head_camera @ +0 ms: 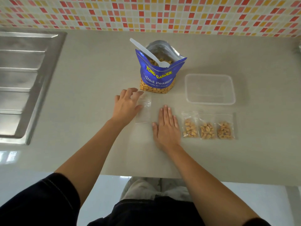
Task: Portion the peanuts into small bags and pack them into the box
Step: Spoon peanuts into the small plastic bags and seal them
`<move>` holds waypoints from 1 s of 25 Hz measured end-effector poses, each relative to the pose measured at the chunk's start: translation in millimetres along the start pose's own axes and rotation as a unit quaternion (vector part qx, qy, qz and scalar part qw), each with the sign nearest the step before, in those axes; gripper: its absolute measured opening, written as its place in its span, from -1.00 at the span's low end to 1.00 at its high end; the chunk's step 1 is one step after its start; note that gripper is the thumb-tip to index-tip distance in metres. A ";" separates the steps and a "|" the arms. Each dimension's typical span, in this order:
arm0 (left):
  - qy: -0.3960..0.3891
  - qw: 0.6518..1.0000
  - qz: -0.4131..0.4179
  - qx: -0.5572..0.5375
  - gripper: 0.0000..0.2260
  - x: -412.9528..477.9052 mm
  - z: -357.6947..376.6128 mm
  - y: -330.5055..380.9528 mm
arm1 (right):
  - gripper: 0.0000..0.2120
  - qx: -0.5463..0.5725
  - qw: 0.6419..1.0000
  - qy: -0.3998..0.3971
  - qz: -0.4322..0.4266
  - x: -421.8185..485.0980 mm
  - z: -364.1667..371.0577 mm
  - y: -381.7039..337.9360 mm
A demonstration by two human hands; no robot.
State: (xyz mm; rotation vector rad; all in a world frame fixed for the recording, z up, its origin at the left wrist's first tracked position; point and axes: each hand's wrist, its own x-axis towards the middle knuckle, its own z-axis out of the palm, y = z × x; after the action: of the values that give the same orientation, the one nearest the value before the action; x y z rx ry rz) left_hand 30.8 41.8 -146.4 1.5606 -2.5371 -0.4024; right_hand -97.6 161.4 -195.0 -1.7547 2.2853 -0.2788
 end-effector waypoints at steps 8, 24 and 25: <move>-0.005 0.997 0.078 0.030 -0.92 -0.1 -26.8 -0.1 | -0.32 0.078 0.997 -0.001 -0.012 -1.9 -5.6 4.8; -0.006 0.887 0.019 -0.461 -0.84 -0.9 -160.3 41.5 | -0.88 0.709 0.700 0.024 0.086 54.6 -167.8 -12.0; 0.001 0.889 0.027 -0.457 -0.85 2.6 -164.6 46.3 | -0.87 0.695 0.715 0.039 0.069 57.0 -174.9 -11.1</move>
State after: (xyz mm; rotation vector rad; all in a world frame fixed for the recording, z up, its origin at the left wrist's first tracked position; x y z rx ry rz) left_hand 31.6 33.8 24.4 1.0799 -1.8596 -1.3299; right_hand -155.3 103.8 -29.7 -0.6973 1.3157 -1.5292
